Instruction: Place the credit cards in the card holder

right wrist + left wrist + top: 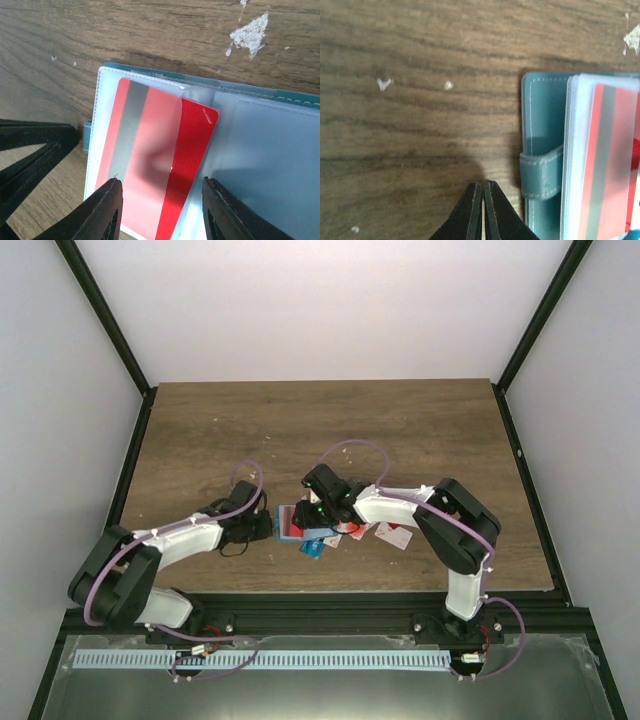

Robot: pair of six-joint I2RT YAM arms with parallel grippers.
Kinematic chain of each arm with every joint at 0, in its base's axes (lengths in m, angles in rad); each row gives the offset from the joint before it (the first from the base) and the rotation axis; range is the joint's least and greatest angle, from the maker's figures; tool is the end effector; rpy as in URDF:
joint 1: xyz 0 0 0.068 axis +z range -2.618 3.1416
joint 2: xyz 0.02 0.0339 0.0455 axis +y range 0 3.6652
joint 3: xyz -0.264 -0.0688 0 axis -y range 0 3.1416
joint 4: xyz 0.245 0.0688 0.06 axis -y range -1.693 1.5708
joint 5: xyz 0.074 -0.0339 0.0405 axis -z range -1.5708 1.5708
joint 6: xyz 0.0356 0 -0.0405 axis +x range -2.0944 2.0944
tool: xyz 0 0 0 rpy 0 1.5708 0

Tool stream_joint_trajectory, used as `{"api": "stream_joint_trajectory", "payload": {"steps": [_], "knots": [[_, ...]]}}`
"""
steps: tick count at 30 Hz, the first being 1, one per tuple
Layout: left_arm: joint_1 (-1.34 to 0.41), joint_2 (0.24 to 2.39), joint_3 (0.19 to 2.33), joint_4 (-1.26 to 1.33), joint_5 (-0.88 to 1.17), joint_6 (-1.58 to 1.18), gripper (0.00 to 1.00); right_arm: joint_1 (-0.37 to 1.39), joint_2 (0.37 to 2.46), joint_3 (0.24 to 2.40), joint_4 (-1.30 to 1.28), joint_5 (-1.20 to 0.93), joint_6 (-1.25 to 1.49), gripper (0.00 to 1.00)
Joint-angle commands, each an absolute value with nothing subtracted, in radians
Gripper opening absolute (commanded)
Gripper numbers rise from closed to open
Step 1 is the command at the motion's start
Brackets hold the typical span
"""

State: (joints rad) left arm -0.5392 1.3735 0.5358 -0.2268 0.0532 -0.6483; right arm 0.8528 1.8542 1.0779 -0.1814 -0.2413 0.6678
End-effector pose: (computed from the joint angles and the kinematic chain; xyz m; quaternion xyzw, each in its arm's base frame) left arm 0.1963 -0.1197 0.1347 -0.0461 0.9667 -0.1614 0.1931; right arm 0.2391 0.2866 0.1493 -0.1236 0.9390 0.2896 0.1380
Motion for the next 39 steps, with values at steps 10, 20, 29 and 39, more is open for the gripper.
{"api": "stream_joint_trajectory", "payload": {"steps": [10, 20, 29, 39], "knots": [[-0.534, 1.549, 0.648, -0.234, 0.055, -0.552, 0.05, 0.856, 1.914, 1.132, -0.158, -0.271, 0.665, 0.46], [-0.534, 1.582, 0.632, -0.208, 0.086, -0.543, 0.04, 0.856, 1.930, 1.173, -0.117, -0.333, 0.641, 0.46], [-0.534, 1.524, 0.636, -0.272, -0.007, -0.581, 0.07, 0.854, 1.829, 1.133, -0.146, -0.310, 0.615, 0.49], [-0.534, 1.398, 0.669, -0.372, -0.082, -0.598, 0.23, 0.773, 1.582, 0.976, -0.263, -0.140, 0.614, 0.61]]}}
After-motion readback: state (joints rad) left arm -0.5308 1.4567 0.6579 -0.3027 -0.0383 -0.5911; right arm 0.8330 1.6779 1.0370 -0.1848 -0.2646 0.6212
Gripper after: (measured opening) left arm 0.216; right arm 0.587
